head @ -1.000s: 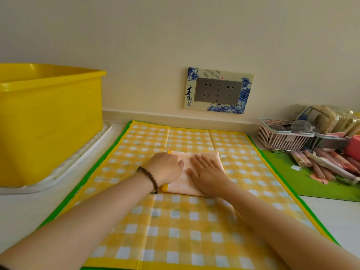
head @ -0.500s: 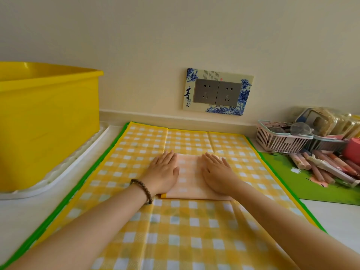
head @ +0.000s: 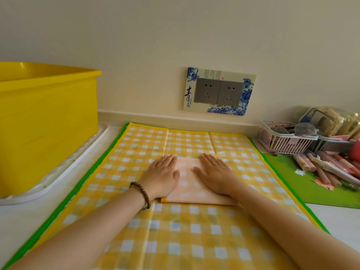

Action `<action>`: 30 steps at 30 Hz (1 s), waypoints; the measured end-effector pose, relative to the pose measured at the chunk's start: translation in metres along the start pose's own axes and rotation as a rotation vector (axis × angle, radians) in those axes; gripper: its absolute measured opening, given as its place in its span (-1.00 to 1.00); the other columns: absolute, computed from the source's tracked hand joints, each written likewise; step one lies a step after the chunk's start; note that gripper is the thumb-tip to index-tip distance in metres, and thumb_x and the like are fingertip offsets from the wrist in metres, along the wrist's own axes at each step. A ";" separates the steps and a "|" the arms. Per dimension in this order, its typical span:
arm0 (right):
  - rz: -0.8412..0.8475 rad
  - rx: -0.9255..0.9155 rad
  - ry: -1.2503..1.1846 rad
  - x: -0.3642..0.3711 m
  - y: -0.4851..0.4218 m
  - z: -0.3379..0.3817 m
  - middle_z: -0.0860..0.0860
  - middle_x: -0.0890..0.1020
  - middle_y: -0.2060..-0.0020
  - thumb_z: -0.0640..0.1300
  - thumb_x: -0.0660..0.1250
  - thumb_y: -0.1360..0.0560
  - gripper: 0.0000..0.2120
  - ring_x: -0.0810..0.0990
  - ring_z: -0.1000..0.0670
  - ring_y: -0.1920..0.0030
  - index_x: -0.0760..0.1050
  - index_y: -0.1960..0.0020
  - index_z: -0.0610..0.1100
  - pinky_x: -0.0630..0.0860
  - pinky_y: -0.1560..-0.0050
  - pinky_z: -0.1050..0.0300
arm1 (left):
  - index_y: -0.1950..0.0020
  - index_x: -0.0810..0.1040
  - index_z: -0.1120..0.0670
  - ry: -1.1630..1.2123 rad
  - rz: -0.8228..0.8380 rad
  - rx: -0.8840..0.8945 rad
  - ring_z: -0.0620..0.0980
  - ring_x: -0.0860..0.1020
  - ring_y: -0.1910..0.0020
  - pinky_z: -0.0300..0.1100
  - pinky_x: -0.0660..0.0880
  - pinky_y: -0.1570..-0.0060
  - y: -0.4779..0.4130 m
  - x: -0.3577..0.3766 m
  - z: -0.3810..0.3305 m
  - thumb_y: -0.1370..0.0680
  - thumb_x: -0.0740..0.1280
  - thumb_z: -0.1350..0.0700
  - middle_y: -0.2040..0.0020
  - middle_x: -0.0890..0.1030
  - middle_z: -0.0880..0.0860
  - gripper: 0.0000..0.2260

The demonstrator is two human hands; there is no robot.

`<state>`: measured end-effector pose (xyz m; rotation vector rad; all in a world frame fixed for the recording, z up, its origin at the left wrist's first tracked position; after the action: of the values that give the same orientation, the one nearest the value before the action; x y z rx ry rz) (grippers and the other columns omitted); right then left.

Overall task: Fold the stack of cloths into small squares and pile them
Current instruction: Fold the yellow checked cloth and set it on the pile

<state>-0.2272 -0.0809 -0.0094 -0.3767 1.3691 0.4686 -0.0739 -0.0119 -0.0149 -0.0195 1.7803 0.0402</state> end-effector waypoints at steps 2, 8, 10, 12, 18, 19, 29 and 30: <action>0.000 0.020 -0.025 -0.003 0.005 -0.011 0.03 -0.06 -0.54 0.25 -0.09 -0.58 -0.34 -0.11 0.07 -0.53 -0.10 -0.55 -0.08 -0.16 -0.49 0.14 | -0.55 -0.17 0.07 0.005 0.005 -0.002 -0.10 -0.20 -0.52 -0.13 -0.20 -0.49 0.001 0.000 0.000 -0.65 -0.16 -0.04 -0.55 -0.19 -0.02 -0.51; 0.026 0.116 -0.165 -0.013 0.017 -0.035 -0.02 0.02 -0.53 0.25 0.01 -0.56 -0.30 0.01 0.01 -0.52 -0.08 -0.54 -0.12 -0.02 -0.47 0.11 | -0.55 -0.18 0.05 0.034 0.005 -0.007 -0.09 -0.20 -0.52 -0.13 -0.20 -0.49 0.002 0.000 0.000 -0.65 -0.16 -0.06 -0.55 -0.21 -0.04 -0.51; -0.033 0.169 -0.422 -0.023 0.022 -0.040 -0.05 0.20 -0.49 0.14 0.18 -0.55 -0.33 0.22 -0.05 -0.46 0.03 -0.53 -0.13 0.24 -0.35 0.10 | -0.55 -0.17 0.04 0.048 0.001 -0.011 -0.09 -0.19 -0.52 -0.14 -0.20 -0.47 0.003 0.000 -0.001 -0.65 -0.16 -0.10 -0.55 -0.20 -0.04 -0.49; -0.115 0.247 -0.744 -0.034 0.028 -0.048 -0.07 0.38 -0.39 -0.01 0.32 -0.52 -0.37 0.39 -0.06 -0.34 0.17 -0.49 -0.16 0.41 -0.16 0.13 | -0.55 -0.16 0.04 0.067 -0.006 -0.019 -0.10 -0.18 -0.52 -0.15 -0.20 -0.46 0.003 -0.001 -0.002 -0.63 -0.17 -0.14 -0.55 -0.19 -0.05 -0.47; 0.136 0.487 -1.066 -0.049 0.047 -0.058 -0.23 0.62 0.02 -0.13 0.38 -0.49 -0.60 0.63 -0.11 0.15 0.42 -0.22 -0.35 0.63 0.16 0.06 | -0.56 -0.12 0.02 0.107 -0.041 -0.016 -0.10 -0.14 -0.52 -0.16 -0.18 -0.46 0.003 -0.001 -0.001 -0.63 -0.17 -0.14 -0.56 -0.15 -0.06 -0.48; 0.193 0.493 -1.063 -0.050 0.049 -0.057 -0.22 0.63 0.03 -0.13 0.38 -0.49 -0.59 0.64 -0.10 0.15 0.41 -0.22 -0.35 0.64 0.19 0.08 | -0.56 -0.12 0.02 0.114 -0.044 -0.015 -0.10 -0.14 -0.53 -0.16 -0.17 -0.46 0.003 -0.001 -0.001 -0.64 -0.17 -0.14 -0.56 -0.15 -0.06 -0.48; 0.171 0.476 -1.224 -0.041 0.050 -0.025 -0.14 0.60 -0.07 -0.25 0.32 -0.51 -0.69 0.60 -0.08 0.02 0.43 -0.23 -0.28 0.57 0.10 0.10 | -0.55 -0.04 0.00 0.318 -0.194 0.011 -0.04 0.08 -0.51 -0.09 0.11 -0.45 0.003 -0.003 0.004 -0.60 -0.01 -0.21 -0.56 0.00 -0.06 -0.42; 0.147 0.456 -1.236 -0.039 0.050 -0.022 -0.15 0.58 -0.13 -0.27 0.29 -0.52 -0.67 0.59 -0.09 -0.02 0.41 -0.27 -0.27 0.56 0.13 0.11 | -0.55 -0.04 0.01 0.354 -0.204 0.011 -0.04 0.08 -0.51 -0.10 0.12 -0.45 0.002 -0.004 0.004 -0.60 0.01 -0.20 -0.56 0.01 -0.05 -0.41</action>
<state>-0.2770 -0.0538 0.0262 0.3752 0.2578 0.3747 -0.0688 -0.0094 -0.0115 -0.2115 2.1228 -0.1280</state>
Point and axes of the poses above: each hand's wrist, its own y-axis away from the middle knuckle, its own x-axis out of the palm, z = x × y, the point moved 4 cm from there along -y, towards the middle knuckle
